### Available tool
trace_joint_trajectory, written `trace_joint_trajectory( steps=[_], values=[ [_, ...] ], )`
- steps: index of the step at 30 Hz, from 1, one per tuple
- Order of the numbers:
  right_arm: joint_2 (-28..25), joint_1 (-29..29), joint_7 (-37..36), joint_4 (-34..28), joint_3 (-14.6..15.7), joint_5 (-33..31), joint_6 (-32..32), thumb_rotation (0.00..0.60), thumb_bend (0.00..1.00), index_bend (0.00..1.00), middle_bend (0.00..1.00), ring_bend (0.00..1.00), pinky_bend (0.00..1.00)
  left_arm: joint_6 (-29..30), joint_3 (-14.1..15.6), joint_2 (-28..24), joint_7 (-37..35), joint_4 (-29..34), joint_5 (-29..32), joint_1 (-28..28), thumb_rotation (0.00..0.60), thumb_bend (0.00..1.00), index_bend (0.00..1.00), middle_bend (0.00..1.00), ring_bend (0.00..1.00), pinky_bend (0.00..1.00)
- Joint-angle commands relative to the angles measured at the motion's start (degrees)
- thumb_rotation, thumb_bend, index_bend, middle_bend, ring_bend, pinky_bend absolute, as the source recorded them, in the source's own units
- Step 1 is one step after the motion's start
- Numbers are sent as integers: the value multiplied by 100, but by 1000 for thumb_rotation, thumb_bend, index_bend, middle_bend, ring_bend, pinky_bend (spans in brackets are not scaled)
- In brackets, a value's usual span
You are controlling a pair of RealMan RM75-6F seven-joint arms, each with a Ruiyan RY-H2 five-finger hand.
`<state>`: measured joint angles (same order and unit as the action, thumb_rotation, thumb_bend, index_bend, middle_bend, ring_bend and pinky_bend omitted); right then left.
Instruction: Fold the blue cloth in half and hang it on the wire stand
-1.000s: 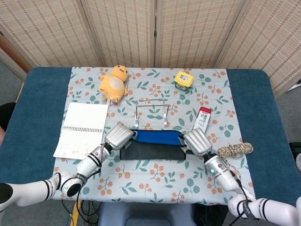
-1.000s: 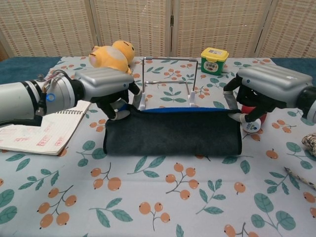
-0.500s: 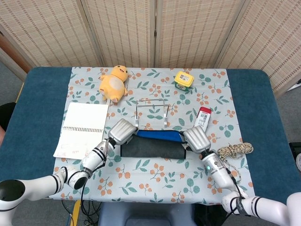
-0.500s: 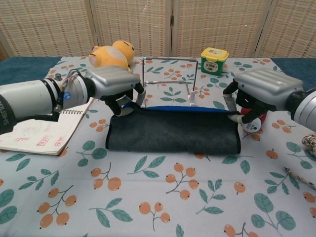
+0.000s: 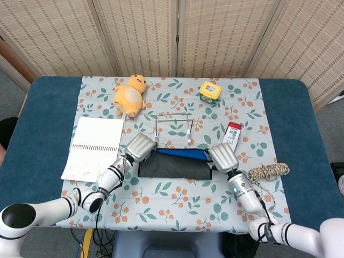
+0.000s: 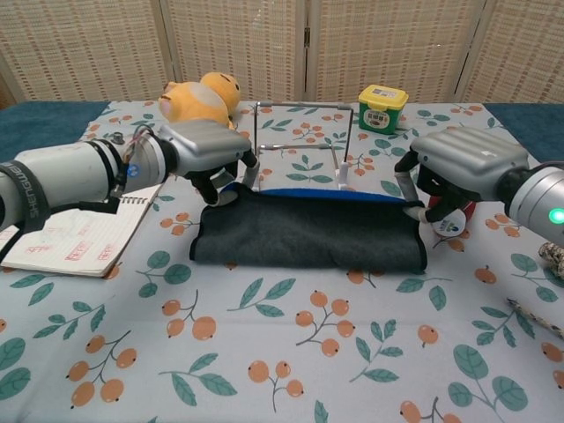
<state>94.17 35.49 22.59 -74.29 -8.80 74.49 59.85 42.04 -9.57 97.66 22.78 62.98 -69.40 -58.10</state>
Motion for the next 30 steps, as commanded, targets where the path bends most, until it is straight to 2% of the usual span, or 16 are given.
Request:
trace_joint_trajectory(
  steps=[1,18,21,24,25,28,30],
  values=[
    [56,32,36,68,-33,-35,4,600,407,714,939,838,953,-37,7,18,73,-26,71,-23,600,439,474,809,764,963],
    [394,333,108,610,-170,-167,-185,600,407,714,938,838,954,-51,-34,56,690,-75,769,-61,600,436,426,755,726,959],
    [433,348,126,676,-157,-183,-197,600,391,713,937,838,954,115,-47,76,923,-33,944,-25,600,356,384,687,658,945],
    [434,340,163,673,-158,-255,-220,600,276,616,937,838,953,322,-78,82,1159,70,1150,32,600,256,339,629,574,920],
    [427,335,169,660,-156,-267,-219,600,214,544,937,838,953,372,-92,74,1235,124,1239,52,600,233,320,590,533,905],
    [392,315,173,588,-152,-279,-185,600,104,405,937,837,953,581,-124,31,1517,338,1506,110,600,193,264,480,439,855],
    [356,298,139,513,-168,-278,-135,600,63,348,937,836,953,749,-133,-1,1712,488,1662,151,600,181,235,401,385,817]
  ],
)
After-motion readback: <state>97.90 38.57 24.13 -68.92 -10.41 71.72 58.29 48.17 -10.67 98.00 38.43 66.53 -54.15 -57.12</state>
